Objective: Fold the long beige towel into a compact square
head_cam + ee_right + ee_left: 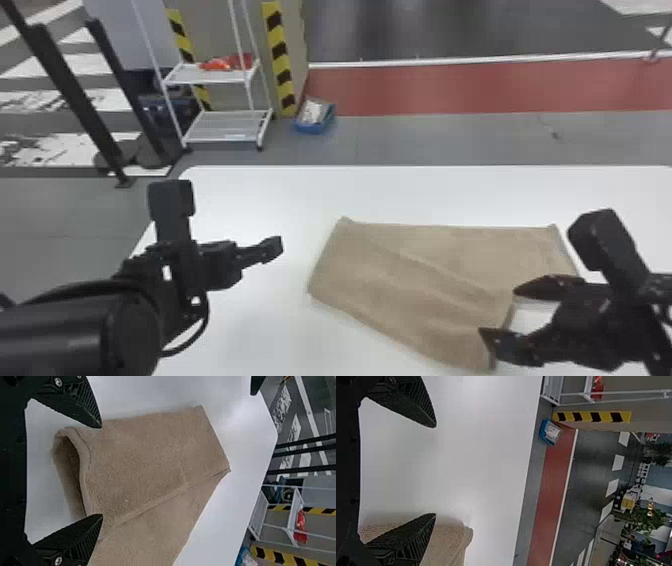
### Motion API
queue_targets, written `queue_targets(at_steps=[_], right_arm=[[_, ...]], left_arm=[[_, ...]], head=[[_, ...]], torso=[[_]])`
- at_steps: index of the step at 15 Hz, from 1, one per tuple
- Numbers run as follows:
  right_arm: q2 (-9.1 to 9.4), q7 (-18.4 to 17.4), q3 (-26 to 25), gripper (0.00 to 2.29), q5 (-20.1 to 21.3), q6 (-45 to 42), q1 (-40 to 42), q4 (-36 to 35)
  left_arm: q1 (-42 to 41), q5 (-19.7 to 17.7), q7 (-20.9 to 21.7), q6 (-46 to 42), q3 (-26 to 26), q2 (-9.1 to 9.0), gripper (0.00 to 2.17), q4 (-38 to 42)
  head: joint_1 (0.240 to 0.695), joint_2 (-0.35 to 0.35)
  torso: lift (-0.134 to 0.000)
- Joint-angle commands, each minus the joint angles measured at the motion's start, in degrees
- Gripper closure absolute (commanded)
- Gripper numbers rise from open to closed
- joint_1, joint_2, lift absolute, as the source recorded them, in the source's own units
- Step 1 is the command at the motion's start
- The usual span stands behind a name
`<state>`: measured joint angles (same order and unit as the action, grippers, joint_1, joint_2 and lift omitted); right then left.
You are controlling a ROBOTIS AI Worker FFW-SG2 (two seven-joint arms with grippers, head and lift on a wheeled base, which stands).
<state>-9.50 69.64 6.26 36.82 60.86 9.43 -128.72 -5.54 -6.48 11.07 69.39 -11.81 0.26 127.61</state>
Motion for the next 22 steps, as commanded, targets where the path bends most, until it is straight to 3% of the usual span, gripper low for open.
queue_targets(at_steps=[1,3,13,17,20,22], right_arm=[[0.80,-2.5,3.9,0.08,4.1,-0.1,-1.7,2.3],[0.62,-2.9,7.6,0.08,9.1,-0.3,-2.8,4.7],[-0.70,-2.2,10.6,0.09,15.7,-0.3,-1.7,8.1],[-1.05,-2.8,9.8,0.09,14.9,1.2,-1.4,6.3],[-0.35,-2.8,6.4,0.09,9.9,10.6,-1.0,1.8],[1.94,-3.3,2.9,0.09,6.8,15.9,0.4,0.1]], left_arm=[[-0.3,0.0,0.0,0.0,-0.1,-0.41,0.09,-0.1],[-0.3,0.0,0.1,0.0,-0.4,-0.41,0.09,0.0],[-0.3,-0.3,0.5,0.0,-1.1,-0.41,0.09,-0.3],[-0.4,-0.3,0.8,0.0,-1.1,-0.41,0.09,-0.3],[-0.5,-0.3,0.9,0.0,-0.9,-0.41,0.09,-0.3],[-0.5,-0.3,0.9,0.0,-0.9,-0.41,0.09,-0.4]], head=[[0.695,0.139],[0.695,0.145],[0.695,0.152],[0.695,0.145],[0.695,0.135],[0.695,0.127]], torso=[[-0.124],[-0.124],[-0.124],[-0.124],[-0.124],[-0.124]])
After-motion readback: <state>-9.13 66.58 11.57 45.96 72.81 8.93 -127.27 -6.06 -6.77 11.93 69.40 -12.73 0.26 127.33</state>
